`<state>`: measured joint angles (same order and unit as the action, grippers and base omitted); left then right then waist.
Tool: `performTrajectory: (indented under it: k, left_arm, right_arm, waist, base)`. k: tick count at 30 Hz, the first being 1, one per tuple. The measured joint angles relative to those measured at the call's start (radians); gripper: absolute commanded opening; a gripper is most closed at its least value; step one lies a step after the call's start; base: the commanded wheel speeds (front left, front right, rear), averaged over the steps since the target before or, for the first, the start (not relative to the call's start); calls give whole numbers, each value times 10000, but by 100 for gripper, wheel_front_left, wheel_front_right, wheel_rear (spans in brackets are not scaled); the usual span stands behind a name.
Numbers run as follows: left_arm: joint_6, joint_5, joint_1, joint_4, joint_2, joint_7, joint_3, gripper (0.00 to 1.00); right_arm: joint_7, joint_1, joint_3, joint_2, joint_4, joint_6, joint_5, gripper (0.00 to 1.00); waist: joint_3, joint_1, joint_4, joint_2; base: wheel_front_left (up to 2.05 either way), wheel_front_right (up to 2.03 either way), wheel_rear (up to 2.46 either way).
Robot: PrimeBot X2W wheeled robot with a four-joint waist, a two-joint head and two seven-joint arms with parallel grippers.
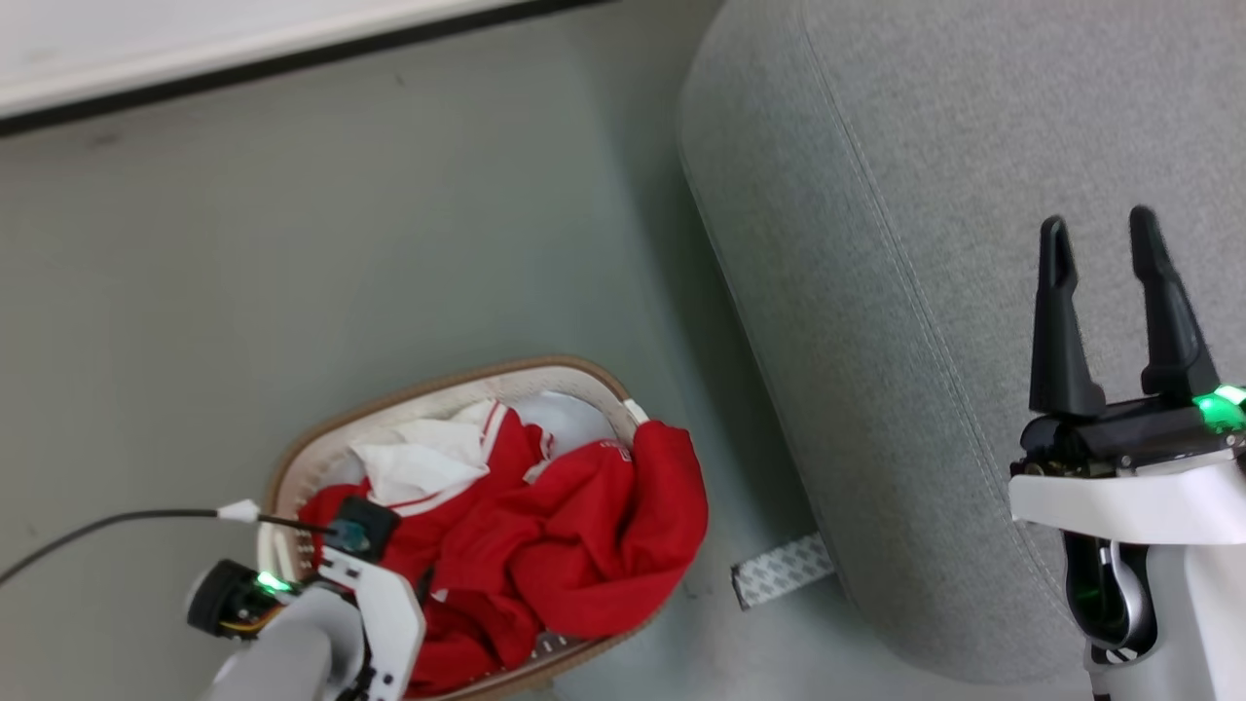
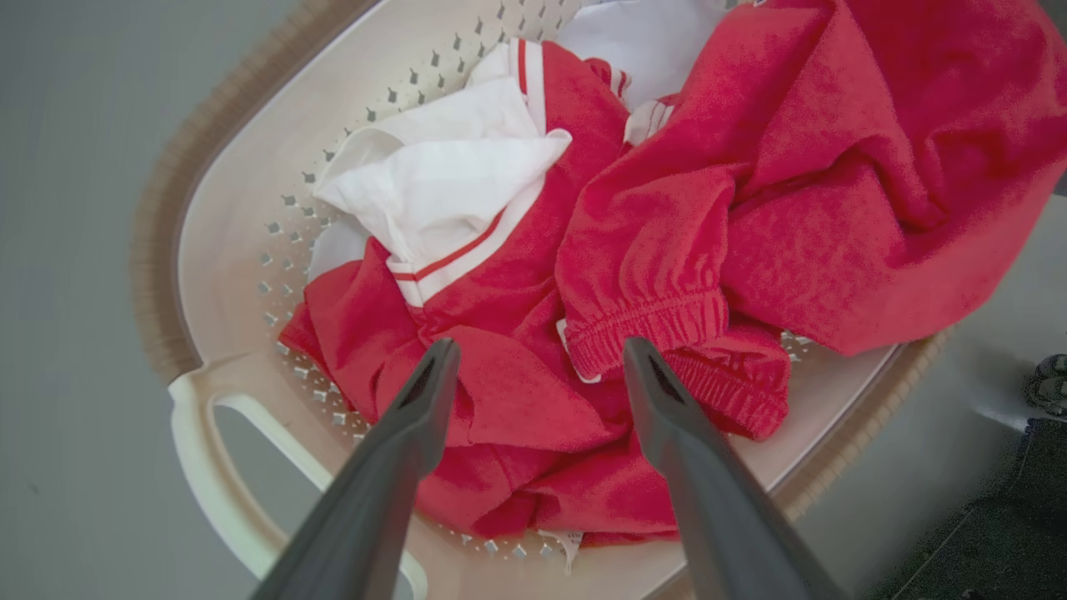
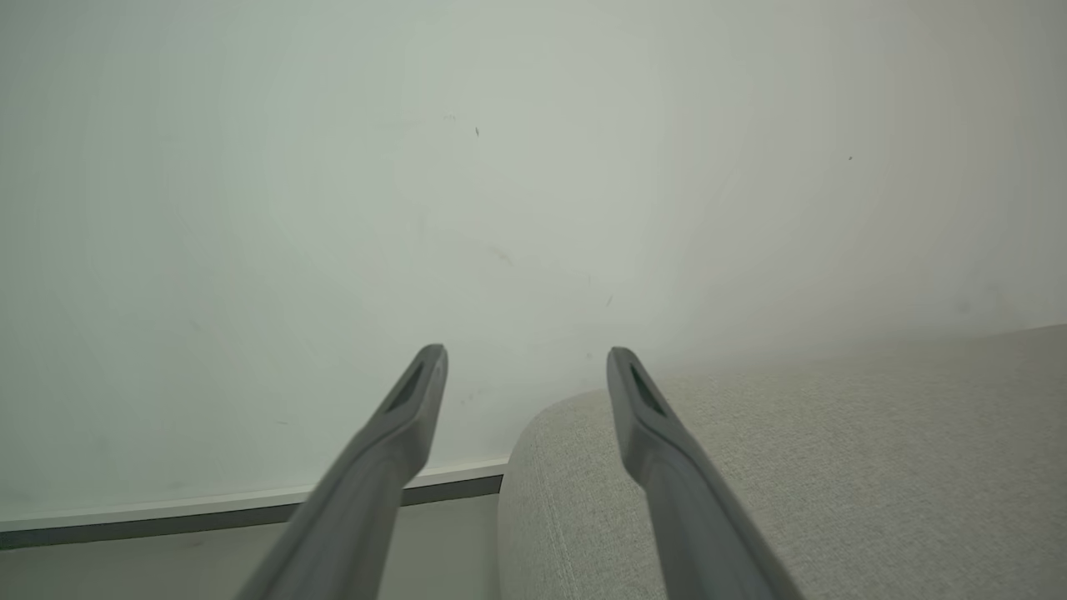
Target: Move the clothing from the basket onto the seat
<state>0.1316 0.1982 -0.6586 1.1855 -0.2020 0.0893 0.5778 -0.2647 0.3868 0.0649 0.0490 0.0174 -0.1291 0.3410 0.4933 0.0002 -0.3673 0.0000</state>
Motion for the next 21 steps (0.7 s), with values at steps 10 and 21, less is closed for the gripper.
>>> performTrajectory:
  k: [10, 21]
  left_arm:
    - [0, 194, -939, 447, -577, -531, 1507, 100]
    - [-2, 4, -1811, 639, -1170, -1335, 3825, 100]
  right_arm:
    - [0, 315, 96, 2, -382, 0, 332, 100]
    - [0, 616, 205, 2, -522, 0, 777, 100]
  waist:
    - [1228, -1, -448, 0]
    - [2397, -1, -830, 0]
  base:
    - [0, 0, 0]
    - [0, 0, 0]
